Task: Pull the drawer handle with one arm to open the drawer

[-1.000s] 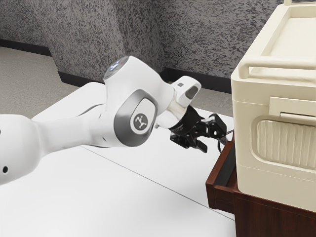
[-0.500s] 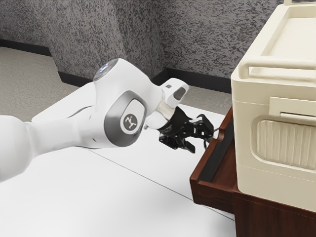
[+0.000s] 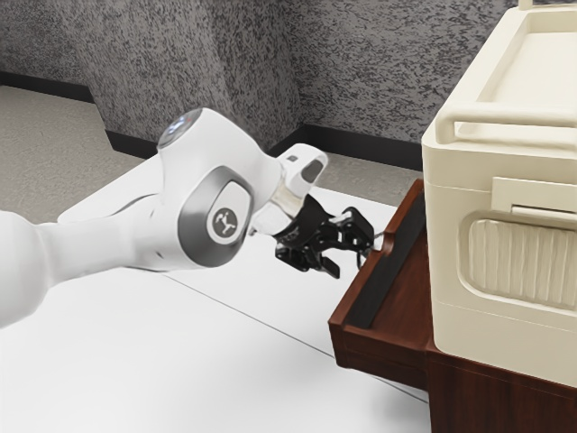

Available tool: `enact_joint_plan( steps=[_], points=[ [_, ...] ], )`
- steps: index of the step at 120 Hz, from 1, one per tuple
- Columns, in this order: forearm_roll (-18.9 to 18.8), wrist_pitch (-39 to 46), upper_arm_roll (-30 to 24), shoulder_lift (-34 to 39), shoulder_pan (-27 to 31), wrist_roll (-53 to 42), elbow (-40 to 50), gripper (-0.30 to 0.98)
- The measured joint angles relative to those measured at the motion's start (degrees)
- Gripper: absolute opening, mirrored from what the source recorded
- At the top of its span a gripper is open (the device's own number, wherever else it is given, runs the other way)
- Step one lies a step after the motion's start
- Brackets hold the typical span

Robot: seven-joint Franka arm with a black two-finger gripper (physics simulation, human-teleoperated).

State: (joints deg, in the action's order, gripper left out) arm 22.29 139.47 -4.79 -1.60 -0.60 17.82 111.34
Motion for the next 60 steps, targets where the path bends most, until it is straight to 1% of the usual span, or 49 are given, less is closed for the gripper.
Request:
enact_joint_plan(
  steps=[25,60],
  points=[
    [0.8,0.0,0.4,0.8,0.2,-0.2,0.5,0.41],
    [0.1,-0.1,-0.3,1.3,2.1,-0.2,1.4,0.41]
  ],
)
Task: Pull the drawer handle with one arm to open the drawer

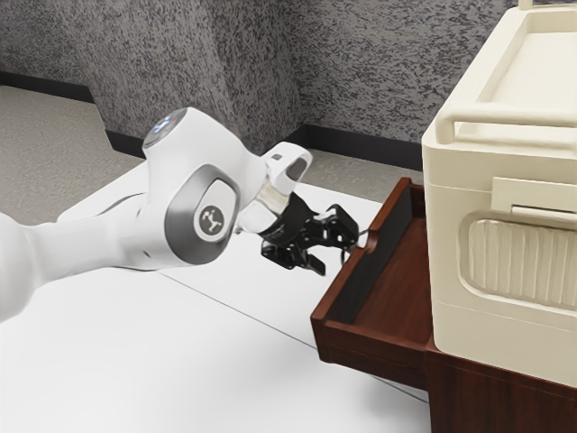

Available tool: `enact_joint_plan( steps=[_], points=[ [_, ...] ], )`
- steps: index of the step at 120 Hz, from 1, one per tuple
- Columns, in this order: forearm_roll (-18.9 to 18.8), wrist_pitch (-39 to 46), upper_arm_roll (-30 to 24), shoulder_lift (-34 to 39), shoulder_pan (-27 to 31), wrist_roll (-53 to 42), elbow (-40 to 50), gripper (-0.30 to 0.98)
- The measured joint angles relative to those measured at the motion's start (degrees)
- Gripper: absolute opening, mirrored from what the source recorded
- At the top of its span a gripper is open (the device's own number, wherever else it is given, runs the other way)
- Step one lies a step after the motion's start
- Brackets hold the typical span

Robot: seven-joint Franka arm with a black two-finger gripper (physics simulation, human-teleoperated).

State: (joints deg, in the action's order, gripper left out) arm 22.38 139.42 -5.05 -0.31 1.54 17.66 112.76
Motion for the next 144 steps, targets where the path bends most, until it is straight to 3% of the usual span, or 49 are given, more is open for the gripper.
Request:
enact_joint_plan(
  steps=[144],
  points=[
    [-1.4,-0.2,0.8,1.9,1.0,-0.8,1.2,0.42]
  ],
)
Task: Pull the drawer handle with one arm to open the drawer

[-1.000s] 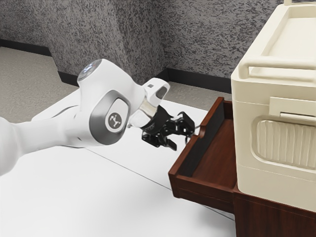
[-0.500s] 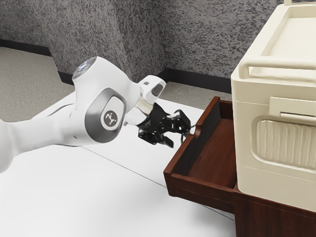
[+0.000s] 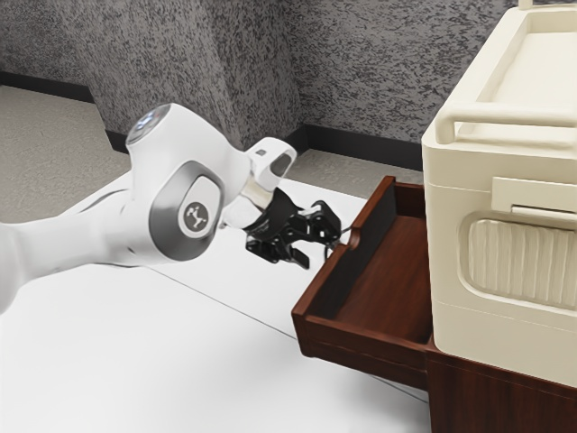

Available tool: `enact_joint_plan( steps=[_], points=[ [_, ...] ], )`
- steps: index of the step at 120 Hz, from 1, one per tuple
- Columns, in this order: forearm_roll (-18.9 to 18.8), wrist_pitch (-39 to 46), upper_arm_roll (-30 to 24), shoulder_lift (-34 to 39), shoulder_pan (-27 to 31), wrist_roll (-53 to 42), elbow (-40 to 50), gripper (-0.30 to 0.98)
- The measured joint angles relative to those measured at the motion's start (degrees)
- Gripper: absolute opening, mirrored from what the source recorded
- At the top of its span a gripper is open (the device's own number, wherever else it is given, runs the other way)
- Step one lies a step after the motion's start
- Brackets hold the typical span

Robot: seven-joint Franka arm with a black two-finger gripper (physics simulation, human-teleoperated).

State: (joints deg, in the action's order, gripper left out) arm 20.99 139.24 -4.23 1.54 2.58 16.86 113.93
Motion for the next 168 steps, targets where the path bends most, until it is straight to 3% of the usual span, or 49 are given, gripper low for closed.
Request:
enact_joint_plan(
  steps=[134,148,168],
  points=[
    [-1.2,-0.3,0.0,4.1,3.0,-0.3,0.5,0.47],
    [-6.1,-3.4,0.0,6.6,1.2,2.4,-4.6,0.54],
    [-13.5,-23.4,4.2,9.0,-4.7,17.5,-18.4,0.62]
  ],
)
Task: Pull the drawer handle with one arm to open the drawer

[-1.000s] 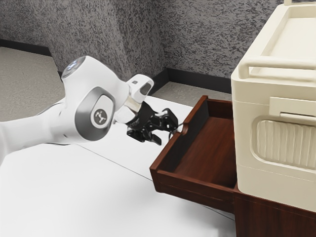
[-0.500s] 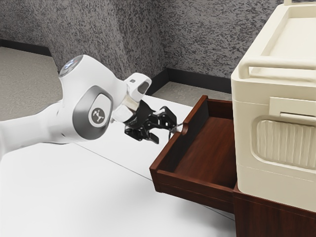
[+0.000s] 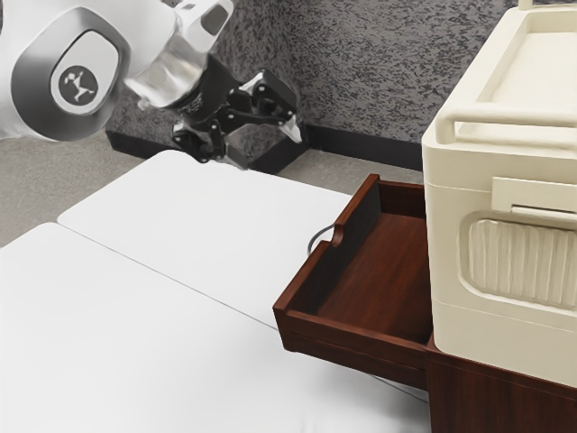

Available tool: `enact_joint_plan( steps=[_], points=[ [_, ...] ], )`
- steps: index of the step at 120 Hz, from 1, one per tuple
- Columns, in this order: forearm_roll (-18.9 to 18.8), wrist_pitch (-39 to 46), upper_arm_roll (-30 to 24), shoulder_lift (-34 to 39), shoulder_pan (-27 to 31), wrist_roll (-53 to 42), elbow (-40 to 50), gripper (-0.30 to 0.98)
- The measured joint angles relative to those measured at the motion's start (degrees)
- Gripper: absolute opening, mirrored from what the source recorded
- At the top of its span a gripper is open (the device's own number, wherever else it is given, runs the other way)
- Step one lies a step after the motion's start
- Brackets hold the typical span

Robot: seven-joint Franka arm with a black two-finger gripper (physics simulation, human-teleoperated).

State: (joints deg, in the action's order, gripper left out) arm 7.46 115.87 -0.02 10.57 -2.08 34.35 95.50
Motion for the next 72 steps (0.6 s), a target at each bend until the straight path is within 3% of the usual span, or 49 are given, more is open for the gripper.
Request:
enact_joint_plan(
  steps=[27,72],
  points=[
    [-4.6,-18.6,3.6,2.9,-4.0,16.5,2.0,0.66],
    [-4.9,-27.9,2.1,3.0,-5.4,34.2,3.1,0.68]
  ],
)
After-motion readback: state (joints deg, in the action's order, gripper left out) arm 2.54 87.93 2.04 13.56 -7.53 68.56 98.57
